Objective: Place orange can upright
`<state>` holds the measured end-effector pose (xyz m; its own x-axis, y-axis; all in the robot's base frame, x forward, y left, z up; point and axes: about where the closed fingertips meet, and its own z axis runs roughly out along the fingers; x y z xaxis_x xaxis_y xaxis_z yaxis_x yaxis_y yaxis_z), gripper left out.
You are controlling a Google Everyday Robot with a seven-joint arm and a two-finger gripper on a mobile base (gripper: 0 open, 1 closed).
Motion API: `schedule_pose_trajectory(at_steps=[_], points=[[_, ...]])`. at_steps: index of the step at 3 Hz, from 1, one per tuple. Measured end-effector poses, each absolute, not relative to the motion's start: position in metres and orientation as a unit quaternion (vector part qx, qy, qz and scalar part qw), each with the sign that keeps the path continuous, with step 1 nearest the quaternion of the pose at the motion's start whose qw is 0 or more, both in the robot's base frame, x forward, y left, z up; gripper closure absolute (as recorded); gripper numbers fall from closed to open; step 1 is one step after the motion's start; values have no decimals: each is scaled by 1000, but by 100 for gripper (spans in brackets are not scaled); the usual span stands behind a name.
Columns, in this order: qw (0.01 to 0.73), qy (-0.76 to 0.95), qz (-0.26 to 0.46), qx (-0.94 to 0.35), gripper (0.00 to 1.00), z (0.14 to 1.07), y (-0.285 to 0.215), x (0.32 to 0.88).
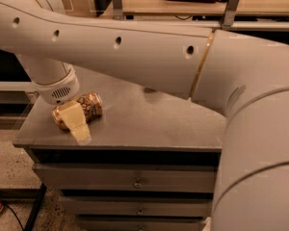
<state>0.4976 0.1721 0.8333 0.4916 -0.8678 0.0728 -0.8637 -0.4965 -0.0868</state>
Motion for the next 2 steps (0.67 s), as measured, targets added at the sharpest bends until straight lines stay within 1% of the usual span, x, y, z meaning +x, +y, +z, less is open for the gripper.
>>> schedule_pose_trajectory(at_steps=[1, 2], points=[[16, 506, -49, -861, 0, 829, 180, 495], [15, 519, -46, -853, 0, 823, 198, 493]])
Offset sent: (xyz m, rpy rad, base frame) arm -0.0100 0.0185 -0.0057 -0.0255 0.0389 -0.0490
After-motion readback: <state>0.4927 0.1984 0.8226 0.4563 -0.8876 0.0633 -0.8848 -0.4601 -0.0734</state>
